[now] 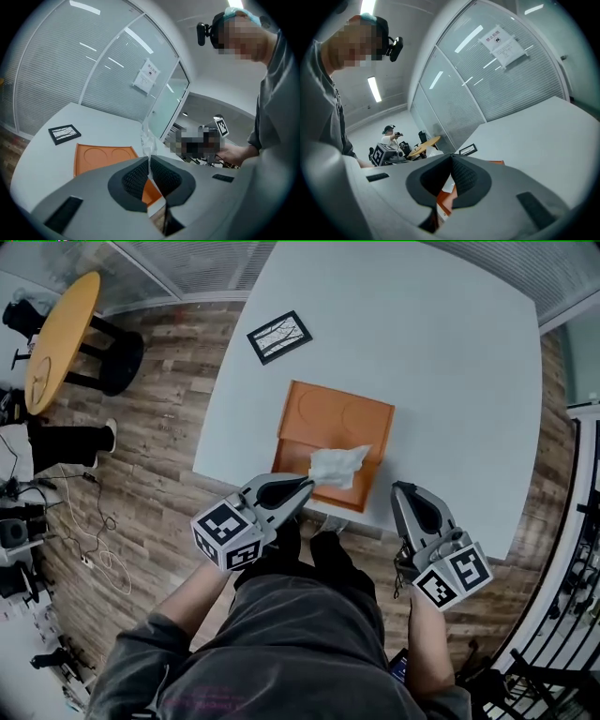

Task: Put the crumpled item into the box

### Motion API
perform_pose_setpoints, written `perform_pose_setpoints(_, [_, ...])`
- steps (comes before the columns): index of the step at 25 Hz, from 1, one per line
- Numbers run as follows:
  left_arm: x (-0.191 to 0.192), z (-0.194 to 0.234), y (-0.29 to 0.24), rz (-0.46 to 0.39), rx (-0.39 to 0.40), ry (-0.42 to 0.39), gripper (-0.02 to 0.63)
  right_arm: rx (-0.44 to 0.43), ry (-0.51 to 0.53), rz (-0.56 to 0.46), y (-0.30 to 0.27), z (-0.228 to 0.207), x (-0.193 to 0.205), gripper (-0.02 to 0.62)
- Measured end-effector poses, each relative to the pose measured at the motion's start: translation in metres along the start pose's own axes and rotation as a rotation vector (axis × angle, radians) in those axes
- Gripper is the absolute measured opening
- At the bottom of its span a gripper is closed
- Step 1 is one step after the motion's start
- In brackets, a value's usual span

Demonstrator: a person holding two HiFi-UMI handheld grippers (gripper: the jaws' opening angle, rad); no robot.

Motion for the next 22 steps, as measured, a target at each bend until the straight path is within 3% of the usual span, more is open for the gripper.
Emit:
perform_pose_setpoints(10, [0.022,0.040,-0.012,0.151,0.062,0.003,0.029,0.094,-0.059,0.057,-0.013,0.007,0.018,0.003])
perform_pose_setpoints(22, [0.046,0.066,-0.027,0.257,0.095,0.014,0.029,0.143,-0.093,0.092,-0.022,0.011,0.034,0.003])
Point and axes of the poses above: the fingertips, and each gripper's own axes: y backward along the fingers, z to its left, x out of its underside, the point moved 9 cm from there along y, backward along the fingers, and after that the axes turned 9 degrees about y, right-handed, at the moved point
